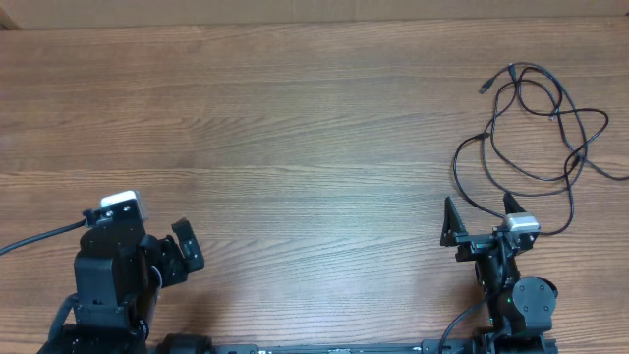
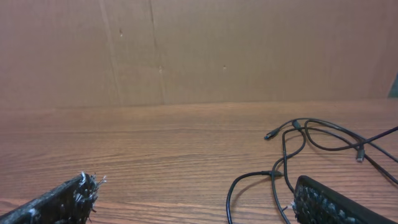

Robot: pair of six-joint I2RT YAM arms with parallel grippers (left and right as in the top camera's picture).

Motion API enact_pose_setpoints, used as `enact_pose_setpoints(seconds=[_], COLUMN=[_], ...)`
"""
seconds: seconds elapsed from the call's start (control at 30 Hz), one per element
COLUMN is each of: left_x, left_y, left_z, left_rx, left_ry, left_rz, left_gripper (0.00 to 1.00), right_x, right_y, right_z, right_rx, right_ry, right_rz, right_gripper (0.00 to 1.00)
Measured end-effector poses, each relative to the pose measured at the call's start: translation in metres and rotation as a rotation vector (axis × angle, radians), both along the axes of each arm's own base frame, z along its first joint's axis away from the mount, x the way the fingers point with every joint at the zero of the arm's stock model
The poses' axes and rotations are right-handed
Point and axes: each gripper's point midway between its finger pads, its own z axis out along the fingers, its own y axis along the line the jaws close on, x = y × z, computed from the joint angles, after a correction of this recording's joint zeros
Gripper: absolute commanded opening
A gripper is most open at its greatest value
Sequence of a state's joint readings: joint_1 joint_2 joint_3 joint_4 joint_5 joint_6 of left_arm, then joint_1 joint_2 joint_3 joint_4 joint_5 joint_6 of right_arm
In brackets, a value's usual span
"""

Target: Untangle cables

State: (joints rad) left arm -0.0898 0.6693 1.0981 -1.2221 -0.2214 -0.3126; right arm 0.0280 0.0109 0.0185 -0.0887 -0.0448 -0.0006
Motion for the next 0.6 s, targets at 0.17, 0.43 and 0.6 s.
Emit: enact_pose_setpoints(seconds=[0.17,0.43,0.6], left_x=[0.0,0.022,0.038], left_y=[0.0,-0.004,-0.011], left_z=[-0.005,-0.033,-0.053], left_rx=[-0.003,-0.033,-0.066], left_ry=[-0.031,-0.27,-0.42], left_rz=[-0.001,-0.007,-0.037], left_gripper=[1.0,0.99,1.0], right_x=[0.0,0.0,0.0], right_y=[0.0,0.0,0.0], right_z=[0.0,0.0,0.0], right_rx=[0.0,0.0,0.0], right_ry=[0.0,-0.001,0.0], right_rz=[-0.001,-0.001,-0.001], right_gripper=[1.0,1.0,1.0])
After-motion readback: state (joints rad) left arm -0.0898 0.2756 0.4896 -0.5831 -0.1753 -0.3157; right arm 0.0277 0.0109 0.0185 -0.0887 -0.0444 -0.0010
